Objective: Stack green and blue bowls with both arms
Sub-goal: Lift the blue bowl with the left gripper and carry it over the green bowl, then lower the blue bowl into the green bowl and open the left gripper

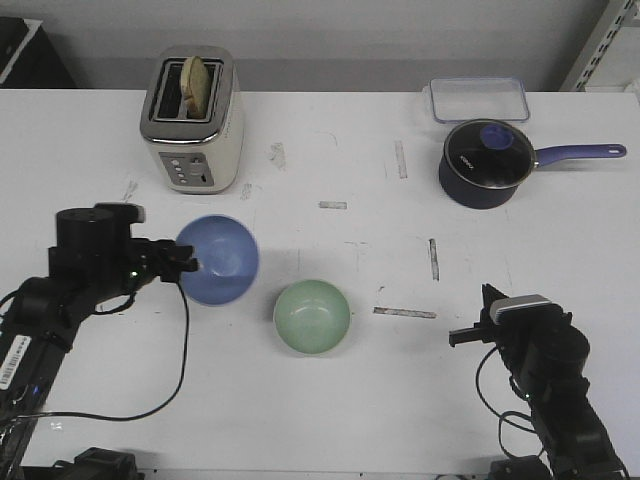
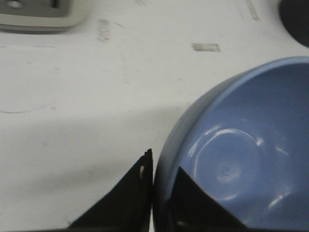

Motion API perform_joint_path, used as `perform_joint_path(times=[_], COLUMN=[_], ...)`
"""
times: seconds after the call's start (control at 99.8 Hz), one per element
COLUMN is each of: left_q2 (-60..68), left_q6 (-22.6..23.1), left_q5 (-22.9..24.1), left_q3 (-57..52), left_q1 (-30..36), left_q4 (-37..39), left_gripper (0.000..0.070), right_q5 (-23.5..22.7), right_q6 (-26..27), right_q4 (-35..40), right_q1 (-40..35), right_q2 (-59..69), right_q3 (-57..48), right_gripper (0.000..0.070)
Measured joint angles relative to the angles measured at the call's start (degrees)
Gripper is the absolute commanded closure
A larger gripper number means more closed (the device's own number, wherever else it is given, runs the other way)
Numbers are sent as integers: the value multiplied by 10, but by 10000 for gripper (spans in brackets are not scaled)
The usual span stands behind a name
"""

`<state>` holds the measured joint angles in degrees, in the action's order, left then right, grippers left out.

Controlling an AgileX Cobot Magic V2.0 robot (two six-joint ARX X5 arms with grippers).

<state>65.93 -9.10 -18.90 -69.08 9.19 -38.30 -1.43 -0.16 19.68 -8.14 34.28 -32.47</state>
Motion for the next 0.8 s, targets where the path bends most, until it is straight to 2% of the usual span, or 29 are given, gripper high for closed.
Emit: perform_joint_path(times=[0.17,0.311,0.521,0.802], left_q2=[32,85,158,189], left_q6=[-21,-34,-39,-40], left_q5=[5,23,25,26], left_q3=[0,0,0,0], left_q1=[130,195,236,238], left_q4=[21,25,25,47], left_gripper=[699,699,699,698], right_q5=[0,0,0,0], right_q6=[0,0,0,0], right_q4=[2,2,7,8], right_q1=[0,0,0,0], right_q2=[0,0,0,0], right_q3=[0,0,0,0], right_gripper=[700,700,700,700])
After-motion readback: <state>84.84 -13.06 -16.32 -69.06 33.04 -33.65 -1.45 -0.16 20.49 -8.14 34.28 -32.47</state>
